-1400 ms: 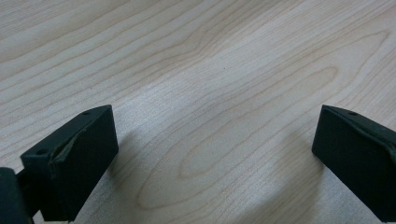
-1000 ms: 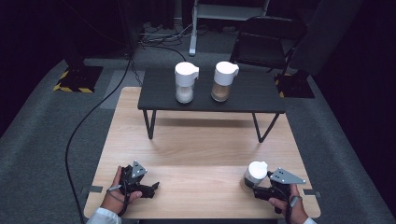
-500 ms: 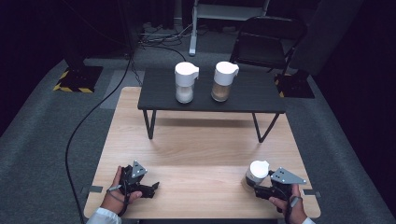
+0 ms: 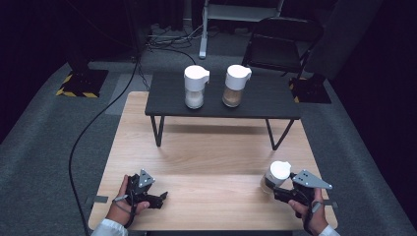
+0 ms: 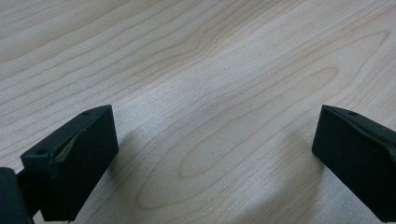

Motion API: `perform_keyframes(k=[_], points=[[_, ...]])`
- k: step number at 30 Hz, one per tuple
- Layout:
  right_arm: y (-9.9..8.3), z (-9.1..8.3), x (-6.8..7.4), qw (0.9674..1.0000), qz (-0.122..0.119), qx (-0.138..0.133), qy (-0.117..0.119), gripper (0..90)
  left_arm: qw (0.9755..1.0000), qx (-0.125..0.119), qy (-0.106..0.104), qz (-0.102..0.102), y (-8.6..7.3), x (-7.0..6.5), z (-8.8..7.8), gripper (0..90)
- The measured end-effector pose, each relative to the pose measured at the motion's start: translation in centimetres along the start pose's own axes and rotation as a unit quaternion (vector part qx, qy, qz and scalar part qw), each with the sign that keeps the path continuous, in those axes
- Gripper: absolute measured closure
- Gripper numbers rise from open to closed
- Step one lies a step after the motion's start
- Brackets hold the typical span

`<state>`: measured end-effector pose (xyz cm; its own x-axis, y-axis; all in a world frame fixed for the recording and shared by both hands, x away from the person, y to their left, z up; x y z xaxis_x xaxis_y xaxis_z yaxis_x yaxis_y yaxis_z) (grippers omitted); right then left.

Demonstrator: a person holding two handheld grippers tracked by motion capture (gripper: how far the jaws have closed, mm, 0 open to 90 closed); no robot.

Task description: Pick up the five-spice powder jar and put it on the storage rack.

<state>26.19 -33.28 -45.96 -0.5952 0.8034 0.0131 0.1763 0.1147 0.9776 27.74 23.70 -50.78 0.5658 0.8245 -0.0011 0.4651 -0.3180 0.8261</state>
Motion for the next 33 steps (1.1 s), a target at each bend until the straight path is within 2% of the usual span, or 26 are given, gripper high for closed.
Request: perform_keyframes(k=[5,17,24,27,33], points=[[1.0,0.2,-0.1,1.0,0.002,-0.002,-0.005,29.9,1.0,0.0,0.0,0.0,0.0,0.0,0.0,0.2],[3.2,1.4,0.5,0.9998,-0.003,0.014,-0.014,29.9,1.0,0.0,0.0,0.0,0.0,0.0,0.0,0.2],[4.6,1.8,0.2,0.9998,0.008,0.003,-0.018,30.0,1.0,0.0,0.0,0.0,0.0,0.0,0.0,0.2],[5.5,1.9,0.1,0.9997,0.001,-0.004,-0.023,30.0,1.0,0.0,0.0,0.0,0.0,0.0,0.0,0.2],[6.6,2.0,-0.2,0.9995,0.005,-0.013,-0.028,30.0,1.0,0.0,0.0,0.0,0.0,0.0,0.0,0.2]])
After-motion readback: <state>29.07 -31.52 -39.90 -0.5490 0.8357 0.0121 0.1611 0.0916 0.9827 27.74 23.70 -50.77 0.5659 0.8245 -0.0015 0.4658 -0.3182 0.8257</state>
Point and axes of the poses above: each handheld gripper's, and its own axes: z roughly forward along the jaws, y roughly out of its top, x roughly to its left, the point moved 7 cm from there along z, roughly forward along the jaws, and after that the axes turned 12 degrees about -x, right-handed, at the moved point
